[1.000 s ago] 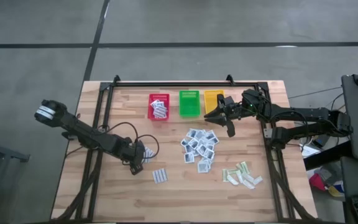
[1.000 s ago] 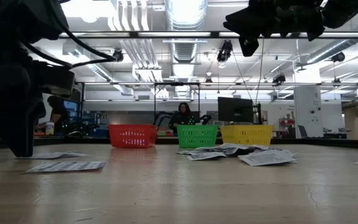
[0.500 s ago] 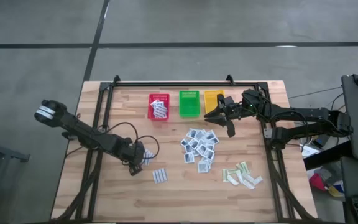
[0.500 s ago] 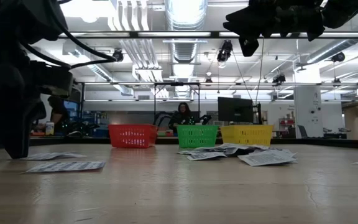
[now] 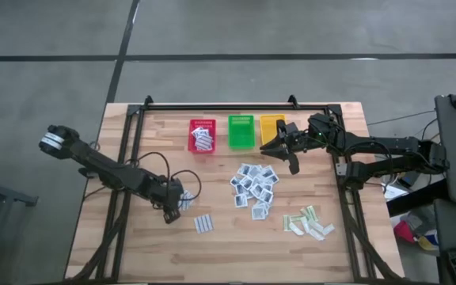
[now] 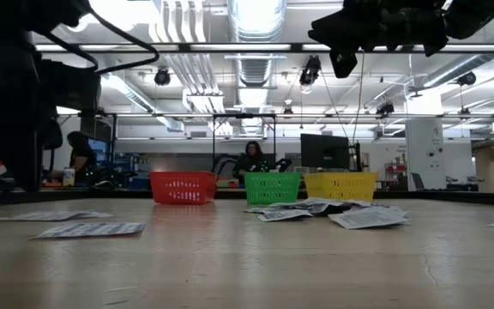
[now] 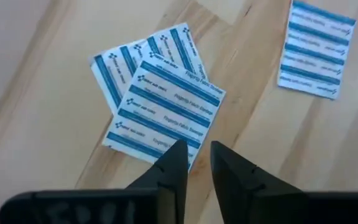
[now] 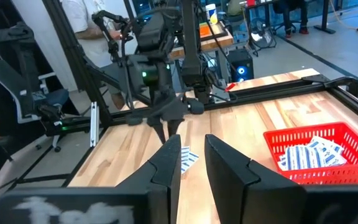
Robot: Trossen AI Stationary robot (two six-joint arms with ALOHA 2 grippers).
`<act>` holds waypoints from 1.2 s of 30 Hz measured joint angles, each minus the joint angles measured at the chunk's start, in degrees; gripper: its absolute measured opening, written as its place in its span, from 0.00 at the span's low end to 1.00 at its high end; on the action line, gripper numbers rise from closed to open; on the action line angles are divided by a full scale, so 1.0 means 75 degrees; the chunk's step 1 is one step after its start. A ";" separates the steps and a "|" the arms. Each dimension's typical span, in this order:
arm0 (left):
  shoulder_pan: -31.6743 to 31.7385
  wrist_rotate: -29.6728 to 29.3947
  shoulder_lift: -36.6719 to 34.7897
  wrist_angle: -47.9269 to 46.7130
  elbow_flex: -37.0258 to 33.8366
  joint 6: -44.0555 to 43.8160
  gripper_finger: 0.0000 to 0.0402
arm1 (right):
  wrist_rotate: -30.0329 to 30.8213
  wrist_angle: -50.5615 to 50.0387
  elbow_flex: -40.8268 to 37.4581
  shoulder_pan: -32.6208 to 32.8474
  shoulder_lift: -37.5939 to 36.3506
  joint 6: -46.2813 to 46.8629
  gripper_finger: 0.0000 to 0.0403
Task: Pick & Place First Aid Supplies
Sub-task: Put the blue bandage into the red basket
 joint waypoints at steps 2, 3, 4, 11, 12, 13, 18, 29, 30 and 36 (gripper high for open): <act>-0.0012 -0.0078 -0.0070 -0.0010 0.0129 -0.0004 0.17 | 0.0000 -0.0002 0.0000 0.0000 0.0000 0.0000 0.17; -0.0015 -0.0178 -0.0102 0.0047 0.0192 -0.0006 0.17 | 0.0000 -0.0002 -0.0001 0.0002 0.0000 0.0000 0.18; -0.0017 -0.0247 -0.0117 0.0057 0.0242 -0.0010 0.17 | 0.0000 0.0001 0.0000 0.0003 0.0000 0.0000 0.18; -0.0127 -0.0199 0.0244 0.0152 0.0221 -0.0149 0.17 | 0.0000 0.0001 -0.0003 0.0002 0.0000 0.0003 0.21; -0.0159 -0.0191 0.0310 0.0171 0.0221 -0.0207 0.17 | 0.0000 -0.0001 -0.0002 0.0001 0.0000 0.0002 0.21; -0.0191 -0.0185 0.0355 0.0177 0.0221 -0.0300 0.17 | 0.0000 0.0000 0.0000 0.0000 0.0000 0.0003 0.21; -0.0286 -0.0184 0.0424 0.0157 0.0221 -0.0509 0.20 | 0.0000 0.0001 -0.0001 0.0000 0.0000 0.0003 0.21; -0.0323 -0.0184 0.0503 0.0335 -0.0070 -0.0316 0.41 | 0.0000 0.0000 0.0000 0.0002 0.0000 0.0000 0.17; -0.0323 -0.0181 0.0503 0.0330 -0.0120 -0.0328 0.42 | 0.0000 0.0000 -0.0001 0.0002 0.0000 0.0000 0.17; -0.0429 -0.0181 0.0503 0.0445 -0.0193 0.0925 0.44 | 0.0000 0.0001 0.0000 0.0003 0.0000 0.0000 0.19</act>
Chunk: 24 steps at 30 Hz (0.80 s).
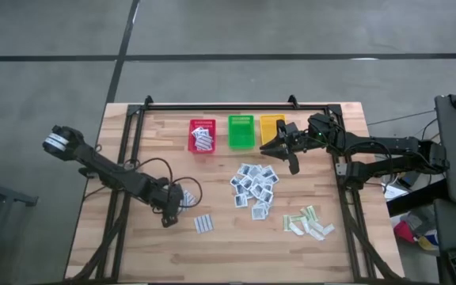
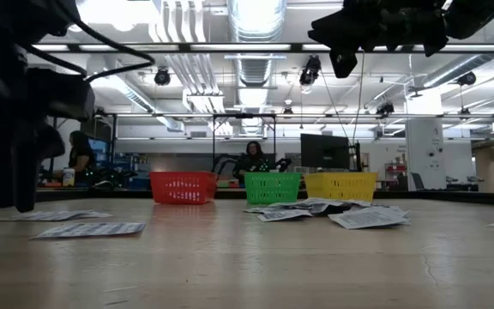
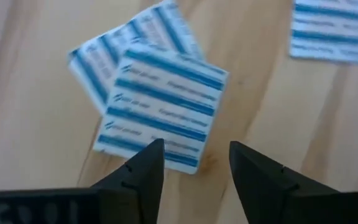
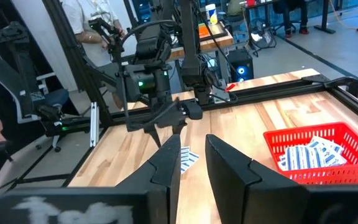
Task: Pick & Place First Aid Supplies
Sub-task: Put the blue bandage into the red basket
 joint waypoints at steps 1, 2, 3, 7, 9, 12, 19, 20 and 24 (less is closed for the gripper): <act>-0.0027 0.0000 0.0000 0.0058 0.0000 0.0169 0.44 | 0.0000 -0.0003 0.0001 -0.0002 0.0000 0.0000 0.19; -0.0049 -0.0003 0.0000 0.0120 -0.0003 0.0320 0.44 | 0.0000 0.0000 0.0001 0.0000 0.0000 0.0000 0.20; -0.0066 -0.0002 0.0000 0.0155 -0.0003 0.0447 0.44 | 0.0000 -0.0003 -0.0001 0.0000 0.0000 0.0000 0.20; -0.0081 -0.0145 0.0000 0.0127 -0.0084 0.0815 0.44 | 0.0000 -0.0003 0.0001 0.0000 0.0000 0.0000 0.21; -0.0081 -0.0233 0.0000 0.0099 -0.0130 0.0831 0.44 | 0.0000 -0.0001 0.0001 0.0000 0.0000 0.0000 0.21; -0.0081 -0.0319 0.0000 0.0198 -0.0209 0.0855 0.43 | 0.0000 -0.0003 -0.0002 -0.0003 0.0000 0.0000 0.20; -0.0081 -0.0405 0.0412 0.0472 -0.0390 0.1321 0.43 | 0.0000 0.0000 0.0000 0.0000 0.0000 0.0000 0.17; -0.0081 -0.0403 0.0548 0.0478 -0.0405 0.1416 0.43 | 0.0000 0.0000 0.0001 0.0000 0.0000 0.0000 0.17; -0.0109 -0.0386 0.1209 0.0563 -0.0400 0.2127 0.43 | 0.0000 0.0000 0.0000 0.0000 0.0000 0.0000 0.18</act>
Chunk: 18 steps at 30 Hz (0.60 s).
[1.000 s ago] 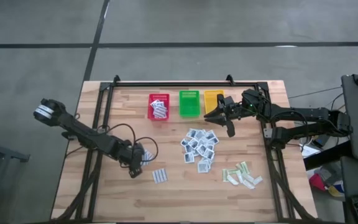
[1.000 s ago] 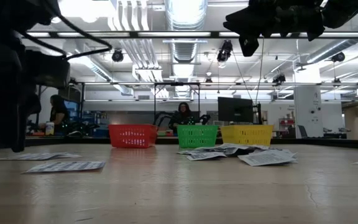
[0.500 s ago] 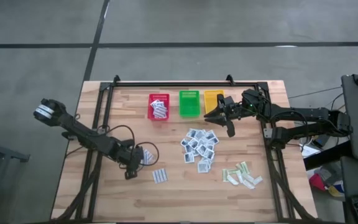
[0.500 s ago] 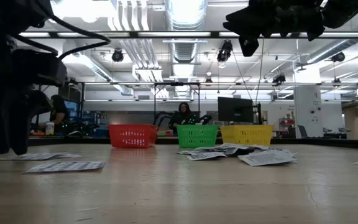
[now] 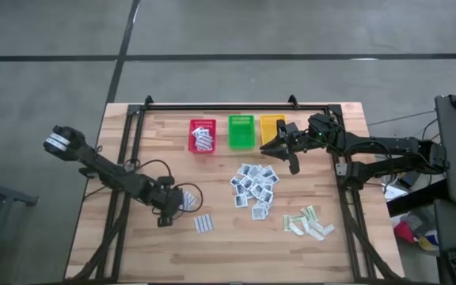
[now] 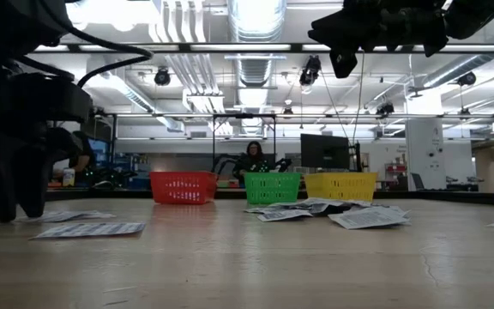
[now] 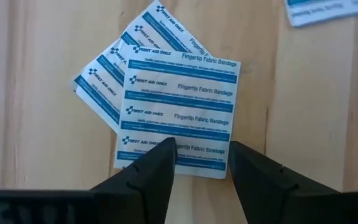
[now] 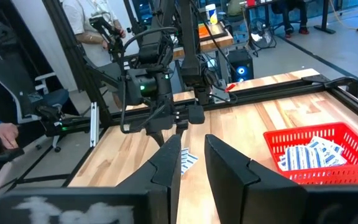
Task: Pick & Place First Aid Supplies
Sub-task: Put the blue bandage into the red basket
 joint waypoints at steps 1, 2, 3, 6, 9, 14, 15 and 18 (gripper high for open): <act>-0.0008 0.0002 0.0159 0.0014 0.0027 0.0189 0.43 | 0.0000 0.0000 0.0000 -0.0002 0.0003 0.0000 0.18; -0.0023 0.0018 0.0291 0.0029 0.0038 0.0359 0.43 | 0.0000 0.0001 0.0000 0.0000 0.0003 0.0001 0.18; -0.0031 0.0037 0.0384 0.0042 0.0051 0.0537 0.43 | 0.0000 0.0003 0.0001 -0.0003 0.0002 0.0007 0.19; -0.0039 -0.0008 0.0505 0.0122 0.0071 0.0794 0.43 | 0.0000 0.0000 0.0001 0.0000 0.0003 0.0166 0.20; -0.0042 -0.0160 0.0343 0.0043 0.0080 0.0779 0.43 | 0.0000 0.0000 0.0000 0.0000 0.0001 0.0320 0.21; -0.0050 -0.0293 0.0137 -0.0075 0.0091 0.0757 0.38 | 0.0000 0.0003 -0.0001 -0.0001 0.0003 0.0321 0.21; -0.0053 -0.0286 0.0169 -0.0072 0.0091 0.0737 0.36 | 0.0000 0.0001 -0.0001 -0.0003 0.0003 0.0318 0.21; -0.0052 -0.0199 0.0257 -0.0033 0.0098 0.0648 0.30 | 0.0000 0.0003 -0.0002 0.0000 0.0003 0.0318 0.20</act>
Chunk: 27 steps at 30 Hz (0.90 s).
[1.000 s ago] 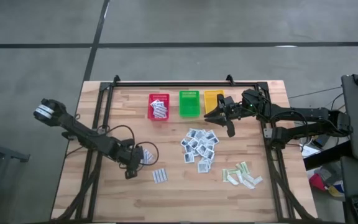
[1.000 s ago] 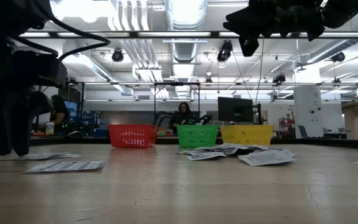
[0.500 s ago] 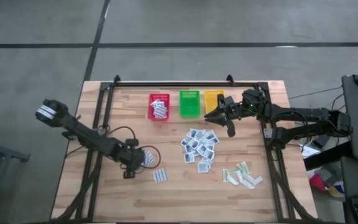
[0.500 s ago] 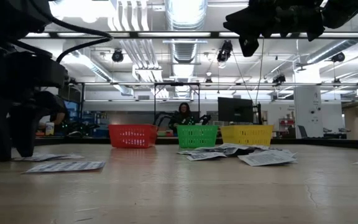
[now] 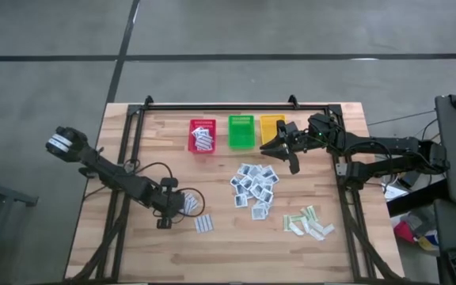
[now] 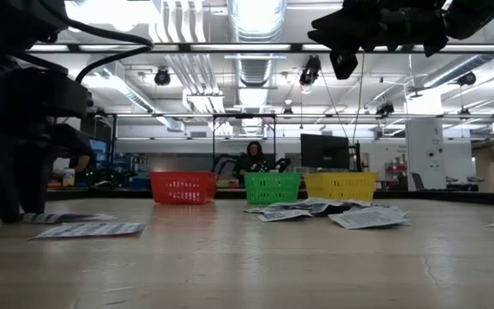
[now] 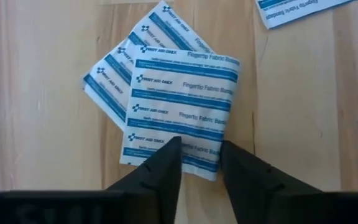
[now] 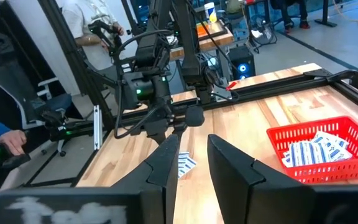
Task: Pick & Place First Aid Supplies
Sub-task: Put the blue bandage into the red basket
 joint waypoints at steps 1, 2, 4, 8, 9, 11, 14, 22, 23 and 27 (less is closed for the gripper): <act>-0.0008 0.0006 0.0010 0.0008 0.0002 -0.0029 0.28 | 0.0000 0.0000 0.0000 -0.0001 -0.0002 0.0001 0.20; -0.0010 0.0011 0.0012 0.0019 0.0002 -0.0059 0.26 | 0.0000 0.0000 0.0003 -0.0002 0.0000 0.0001 0.19; -0.0010 0.0029 0.0011 0.0034 0.0002 -0.0061 0.22 | 0.0000 0.0000 0.0001 0.0000 -0.0001 0.0000 0.18; -0.0005 0.0015 0.0009 -0.0052 0.0075 -0.0145 0.16 | 0.0003 0.0000 0.0003 0.0000 0.0000 0.0000 0.17; -0.0002 0.0018 -0.0004 -0.0101 0.0119 -0.0156 0.15 | 0.0000 -0.0002 0.0003 0.0000 -0.0002 0.0000 0.17; 0.0001 0.0026 -0.0075 -0.0213 0.0254 -0.0211 0.13 | 0.0000 -0.0001 0.0002 -0.0002 -0.0001 0.0000 0.17; 0.0007 0.0026 -0.0240 -0.0758 0.0673 -0.0292 0.08 | 0.0000 -0.0004 0.0002 0.0000 0.0000 0.0000 0.18; 0.0010 -0.0356 -0.1059 -0.3278 0.1979 -0.0094 0.01 | 0.0000 -0.0003 0.0003 -0.0003 -0.0003 -0.0021 0.21; 0.0010 -0.0517 -0.1192 -0.3654 0.2096 -0.0109 0.01 | 0.0001 -0.0001 0.0002 -0.0003 0.0000 -0.0021 0.21; 0.0070 -0.1163 -0.1879 -0.3822 0.2661 -0.0060 0.00 | 0.0000 -0.0001 0.0003 -0.0003 0.0000 -0.0063 0.20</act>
